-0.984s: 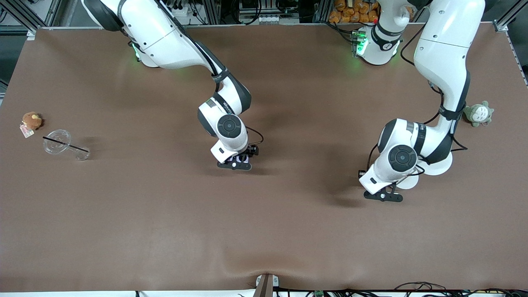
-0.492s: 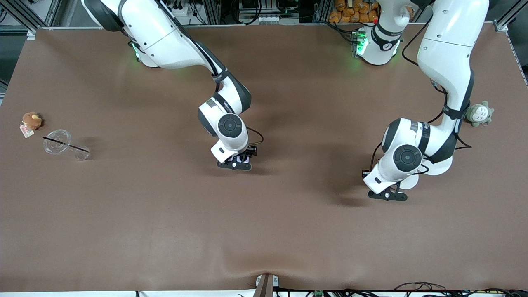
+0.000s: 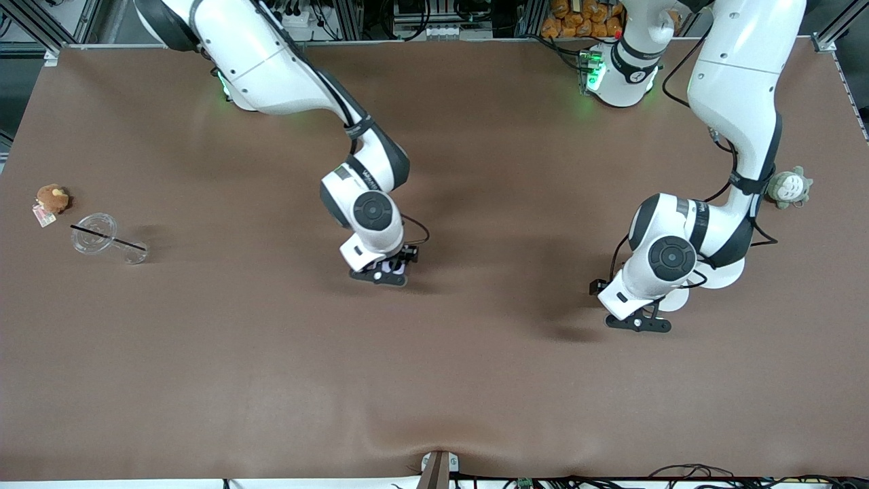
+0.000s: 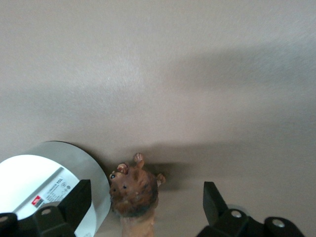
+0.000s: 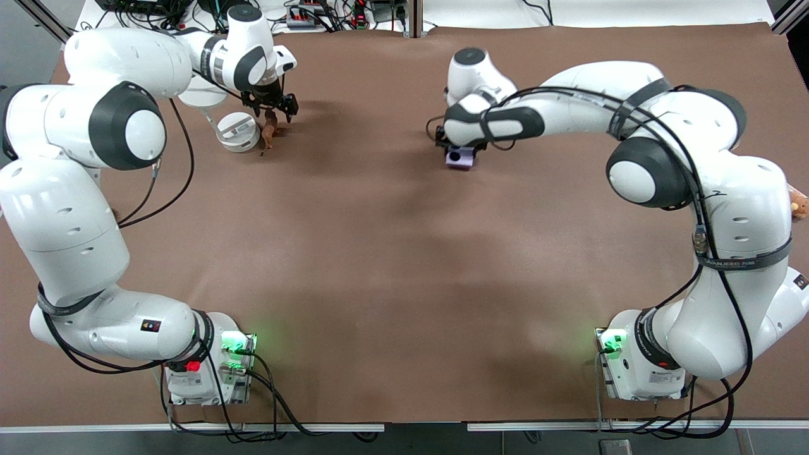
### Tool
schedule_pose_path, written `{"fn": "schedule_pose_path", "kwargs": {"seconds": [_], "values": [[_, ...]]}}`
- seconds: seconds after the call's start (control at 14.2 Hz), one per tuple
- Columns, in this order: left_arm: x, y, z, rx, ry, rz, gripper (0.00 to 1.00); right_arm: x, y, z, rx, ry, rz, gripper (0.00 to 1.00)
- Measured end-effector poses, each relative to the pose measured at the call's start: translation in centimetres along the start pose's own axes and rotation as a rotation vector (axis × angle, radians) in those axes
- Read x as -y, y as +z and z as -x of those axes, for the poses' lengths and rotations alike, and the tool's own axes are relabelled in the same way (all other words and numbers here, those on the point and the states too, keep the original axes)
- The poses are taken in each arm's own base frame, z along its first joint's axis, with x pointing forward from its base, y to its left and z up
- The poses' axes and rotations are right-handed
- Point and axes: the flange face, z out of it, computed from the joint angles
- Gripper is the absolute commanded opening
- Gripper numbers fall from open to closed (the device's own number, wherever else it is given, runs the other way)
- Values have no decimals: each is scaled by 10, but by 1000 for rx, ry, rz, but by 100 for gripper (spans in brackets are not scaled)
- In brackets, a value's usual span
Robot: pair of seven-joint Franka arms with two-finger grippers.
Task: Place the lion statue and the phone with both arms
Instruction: 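Carry the lion toward the white cup while the right gripper carries the phone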
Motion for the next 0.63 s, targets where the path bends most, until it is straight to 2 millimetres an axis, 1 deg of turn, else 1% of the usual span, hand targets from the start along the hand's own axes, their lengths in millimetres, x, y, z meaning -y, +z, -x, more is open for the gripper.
{"fn": "schedule_pose_path", "kwargs": {"seconds": [0.07,0.14,0.21,0.28,0.35,0.42,0.49,0.63], "values": [[-1,-11,-1,-2,2,-2,100,-22,-19,-23,-2,17,4,23],[-3,-25,-1,1,4,-5,100,-53,-40,-48,5,14,11,23],[-4,-41,-1,5,6,-9,100,-92,-59,-73,18,-10,20,23],[-5,-60,-1,7,6,-15,100,-135,-75,-96,40,-55,29,23],[-4,-79,-2,10,5,-20,100,-176,-82,-114,68,-102,35,23],[-3,-98,-2,15,2,-27,100,-214,-81,-129,91,-136,38,23],[-1,-117,-3,24,-3,-34,100,-255,-74,-142,109,-161,48,23],[3,-154,-3,43,-14,-47,100,-339,-49,-159,151,-206,75,23]]}}
